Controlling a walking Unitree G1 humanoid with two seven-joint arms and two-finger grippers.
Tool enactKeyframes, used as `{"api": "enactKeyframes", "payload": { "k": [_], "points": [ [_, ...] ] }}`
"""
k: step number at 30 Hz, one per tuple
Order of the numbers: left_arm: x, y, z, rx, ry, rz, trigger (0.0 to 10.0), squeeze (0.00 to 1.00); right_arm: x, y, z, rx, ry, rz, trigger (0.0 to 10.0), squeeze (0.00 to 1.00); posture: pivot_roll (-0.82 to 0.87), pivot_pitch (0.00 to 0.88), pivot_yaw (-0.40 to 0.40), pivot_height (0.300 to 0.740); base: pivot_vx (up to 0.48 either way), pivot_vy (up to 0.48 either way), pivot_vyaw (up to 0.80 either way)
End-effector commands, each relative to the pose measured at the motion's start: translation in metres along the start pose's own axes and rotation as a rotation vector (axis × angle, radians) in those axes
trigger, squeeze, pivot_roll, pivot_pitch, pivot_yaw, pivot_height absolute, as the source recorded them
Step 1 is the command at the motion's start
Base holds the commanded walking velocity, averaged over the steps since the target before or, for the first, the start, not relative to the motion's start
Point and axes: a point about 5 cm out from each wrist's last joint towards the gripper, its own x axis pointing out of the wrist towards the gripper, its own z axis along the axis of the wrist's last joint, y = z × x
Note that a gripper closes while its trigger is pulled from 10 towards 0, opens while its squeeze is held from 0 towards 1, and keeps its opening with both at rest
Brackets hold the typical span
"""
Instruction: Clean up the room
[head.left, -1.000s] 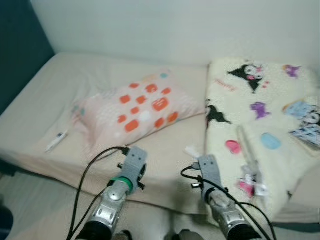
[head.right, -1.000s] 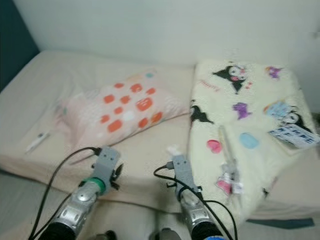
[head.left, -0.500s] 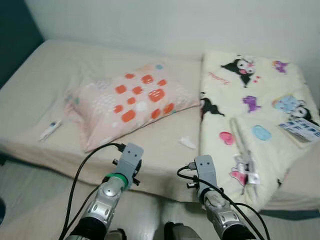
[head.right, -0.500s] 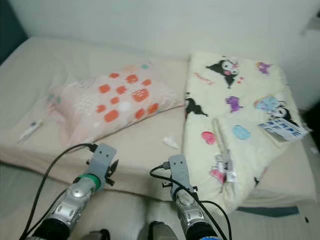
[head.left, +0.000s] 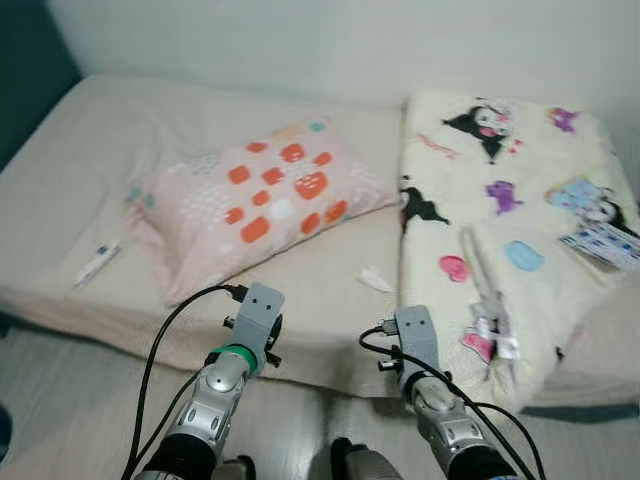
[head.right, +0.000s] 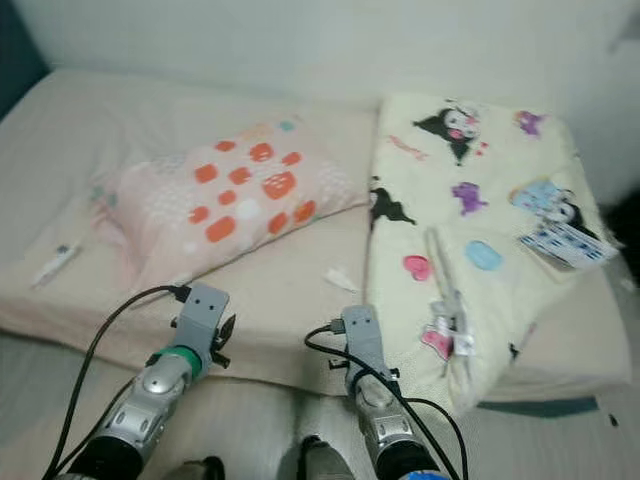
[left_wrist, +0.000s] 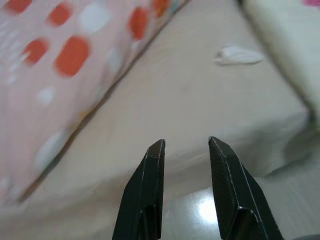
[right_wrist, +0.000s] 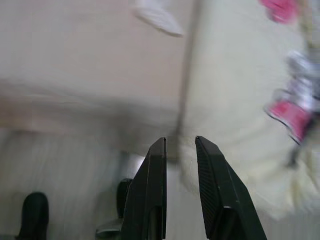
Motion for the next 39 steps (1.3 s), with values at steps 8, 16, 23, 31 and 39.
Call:
{"api": "enactKeyframes", "payload": {
  "k": [8, 16, 23, 31, 39],
  "points": [
    [-0.0027, -0.0023, -0.0088, -0.002, 0.022, -0.007, 10.0, 0.00, -0.0021, 0.0010, -0.0075, 0.013, 0.022, -0.004, 10.0, 0.00, -0.03, 0.099, 0.018, 0.740, 0.000, 0.000, 0.00],
    [-0.0033, -0.0001, -0.0094, -0.010, 0.015, 0.018, 10.0, 0.00, -0.0018, 0.0010, -0.0065, 0.010, 0.022, -0.003, 10.0, 0.00, -0.03, 0.097, 0.012, 0.740, 0.000, 0.000, -0.70],
    [-0.0039, -0.0005, -0.0094, -0.030, 0.002, 0.021, 10.0, 0.00, -0.0018, 0.0013, -0.0056, 0.000, 0.014, 0.003, 10.0, 0.00, -0.03, 0.090, 0.013, 0.740, 0.000, 0.000, -0.11],
    [-0.0039, -0.0015, -0.0084, -0.036, -0.011, 0.021, 10.0, 0.00, -0.0018, 0.0014, -0.0050, -0.004, 0.009, 0.005, 10.0, 0.00, -0.04, 0.082, 0.010, 0.740, 0.000, 0.000, 0.00],
    [-0.0036, -0.0021, -0.0059, -0.056, -0.035, 0.013, 10.0, 0.00, -0.0016, 0.0014, -0.0038, -0.007, 0.003, 0.007, 10.0, 0.00, -0.04, 0.071, 0.007, 0.740, 0.152, 0.000, 0.00]
  ]
}}
